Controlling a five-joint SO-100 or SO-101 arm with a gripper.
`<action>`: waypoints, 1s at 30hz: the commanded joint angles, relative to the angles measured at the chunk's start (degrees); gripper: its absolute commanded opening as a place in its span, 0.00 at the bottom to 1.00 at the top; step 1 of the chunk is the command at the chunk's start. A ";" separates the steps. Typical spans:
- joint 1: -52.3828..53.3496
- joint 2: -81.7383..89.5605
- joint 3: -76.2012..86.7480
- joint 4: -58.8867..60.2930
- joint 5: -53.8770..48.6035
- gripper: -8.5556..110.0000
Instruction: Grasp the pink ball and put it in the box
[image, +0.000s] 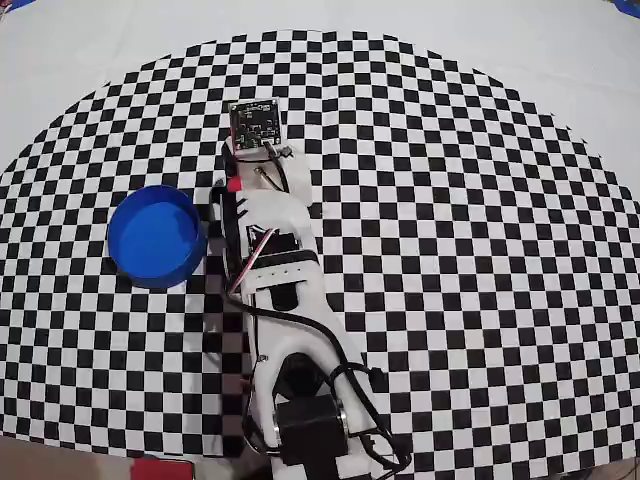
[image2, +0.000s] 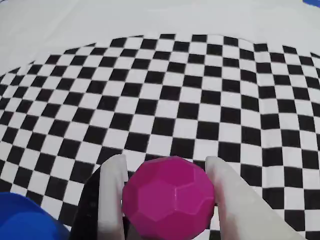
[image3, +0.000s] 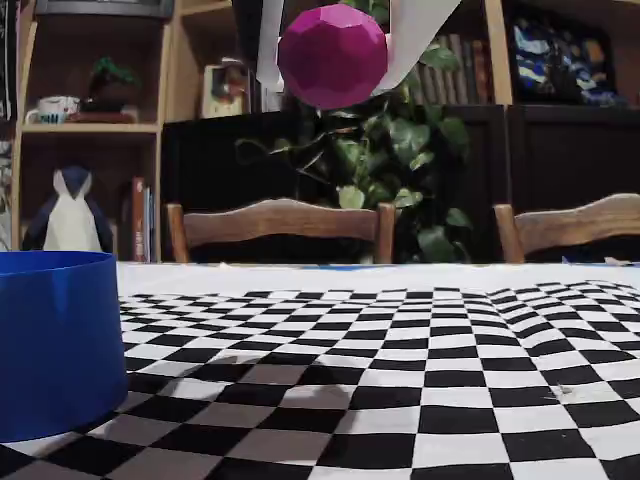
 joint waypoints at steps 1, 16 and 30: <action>-1.67 2.02 -0.35 -0.09 0.26 0.07; -11.34 0.79 -0.35 -0.18 0.26 0.07; -17.58 -0.88 -0.35 -0.18 0.26 0.07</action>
